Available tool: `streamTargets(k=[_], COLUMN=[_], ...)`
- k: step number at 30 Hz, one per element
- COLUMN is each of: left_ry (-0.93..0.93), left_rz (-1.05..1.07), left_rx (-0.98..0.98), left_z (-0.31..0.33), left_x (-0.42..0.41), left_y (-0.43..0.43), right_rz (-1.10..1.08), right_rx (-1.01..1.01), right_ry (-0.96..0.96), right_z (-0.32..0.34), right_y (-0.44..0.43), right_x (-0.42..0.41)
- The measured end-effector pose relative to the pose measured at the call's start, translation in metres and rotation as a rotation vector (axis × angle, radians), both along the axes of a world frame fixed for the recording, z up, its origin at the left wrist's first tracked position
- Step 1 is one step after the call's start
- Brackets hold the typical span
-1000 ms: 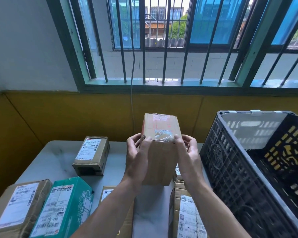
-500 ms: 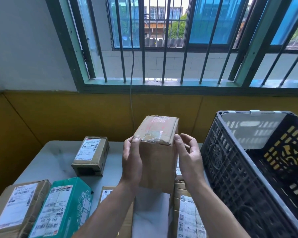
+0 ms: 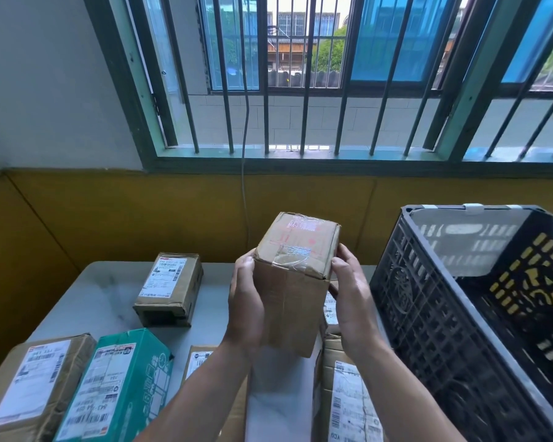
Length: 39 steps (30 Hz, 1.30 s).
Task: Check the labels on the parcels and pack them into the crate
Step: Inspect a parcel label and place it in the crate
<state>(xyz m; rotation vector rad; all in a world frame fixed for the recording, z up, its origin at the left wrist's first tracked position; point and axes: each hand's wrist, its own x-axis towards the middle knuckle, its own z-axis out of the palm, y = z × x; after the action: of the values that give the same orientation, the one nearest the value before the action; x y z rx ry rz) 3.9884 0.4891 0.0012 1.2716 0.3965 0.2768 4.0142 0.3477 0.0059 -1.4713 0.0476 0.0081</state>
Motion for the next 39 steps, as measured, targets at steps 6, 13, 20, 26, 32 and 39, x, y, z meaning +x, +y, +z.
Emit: streamTargets(k=[6, 13, 20, 26, 32, 39], left_ry=[-0.03, -0.043, -0.027, 0.019, 0.037, -0.014], left_rz=[-0.04, -0.069, -0.008, 0.139, 0.094, 0.009], left_rx=[0.002, -0.004, 0.078, -0.015, -0.272, -0.305], left_z=[0.001, 0.001, 0.002, 0.002, 0.0, -0.007], left_x=[-0.001, 0.001, -0.003, 0.002, 0.011, 0.012], left_y=[-0.001, -0.001, -0.001, 0.009, 0.023, 0.028], right_rz=[0.008, 0.005, -0.018, -0.088, -0.047, -0.054], right_rx=[0.01, 0.021, 0.043, -0.074, -0.309, -0.342], right_ry=[-0.016, -0.042, -0.04, -0.065, 0.047, 0.106], right_z=[-0.001, 0.002, 0.003, -0.004, -0.012, -0.013], right_y=[0.0, -0.001, -0.002, -0.003, -0.01, -0.014], right_x=[0.0, 0.0, -0.003, 0.002, 0.006, 0.002])
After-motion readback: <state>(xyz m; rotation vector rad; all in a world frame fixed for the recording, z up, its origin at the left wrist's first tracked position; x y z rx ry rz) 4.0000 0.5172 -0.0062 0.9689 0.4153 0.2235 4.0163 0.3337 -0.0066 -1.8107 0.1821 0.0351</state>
